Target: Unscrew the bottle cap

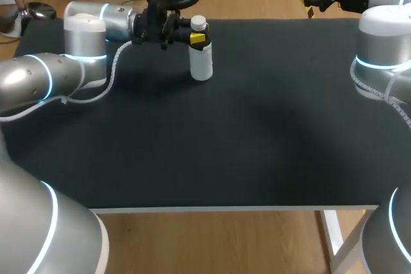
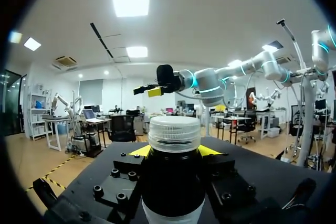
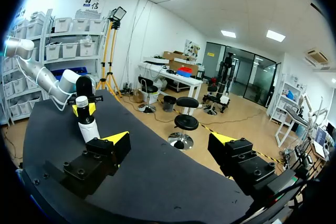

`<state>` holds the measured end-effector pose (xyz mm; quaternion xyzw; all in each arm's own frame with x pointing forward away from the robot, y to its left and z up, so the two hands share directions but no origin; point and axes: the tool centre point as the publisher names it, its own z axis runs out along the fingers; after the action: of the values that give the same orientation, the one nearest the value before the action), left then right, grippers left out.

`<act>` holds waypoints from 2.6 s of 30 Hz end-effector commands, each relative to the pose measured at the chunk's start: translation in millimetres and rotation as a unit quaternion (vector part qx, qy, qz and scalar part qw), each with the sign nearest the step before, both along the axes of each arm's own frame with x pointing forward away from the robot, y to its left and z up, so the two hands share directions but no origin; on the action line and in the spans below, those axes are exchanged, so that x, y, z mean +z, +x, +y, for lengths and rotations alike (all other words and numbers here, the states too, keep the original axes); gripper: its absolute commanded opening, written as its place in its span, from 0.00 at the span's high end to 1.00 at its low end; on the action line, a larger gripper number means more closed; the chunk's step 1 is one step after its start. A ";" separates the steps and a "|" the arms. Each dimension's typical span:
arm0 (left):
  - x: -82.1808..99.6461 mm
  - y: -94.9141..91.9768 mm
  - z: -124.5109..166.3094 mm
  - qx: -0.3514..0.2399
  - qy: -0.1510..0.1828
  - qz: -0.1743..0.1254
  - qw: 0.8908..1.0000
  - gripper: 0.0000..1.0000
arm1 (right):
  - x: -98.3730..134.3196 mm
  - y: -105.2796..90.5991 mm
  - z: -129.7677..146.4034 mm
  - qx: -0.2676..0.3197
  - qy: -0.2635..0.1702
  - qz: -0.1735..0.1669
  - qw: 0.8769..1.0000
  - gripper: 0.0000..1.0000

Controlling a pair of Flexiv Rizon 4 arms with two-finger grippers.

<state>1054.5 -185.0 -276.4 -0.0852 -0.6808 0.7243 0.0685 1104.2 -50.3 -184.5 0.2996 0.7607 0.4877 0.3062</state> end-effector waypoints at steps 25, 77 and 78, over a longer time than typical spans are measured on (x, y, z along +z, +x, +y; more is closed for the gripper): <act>4.3 -4.0 0.3 0.016 0.005 0.005 1.000 1.00 | 0.0 0.0 0.0 0.000 0.000 0.000 1.000 0.00; 4.3 -4.0 0.3 0.016 0.005 0.005 1.000 1.00 | -30.1 -69.8 237.7 0.069 0.164 -0.075 0.981 0.00; 4.3 -4.0 0.3 0.016 0.005 0.005 1.000 1.00 | -30.7 -70.4 239.8 0.071 0.165 -0.075 0.981 0.00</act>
<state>1052.1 -184.1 -272.8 -0.0715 -0.6851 0.7222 0.0630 1034.0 183.1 -210.3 0.2457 0.6875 0.6360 0.2499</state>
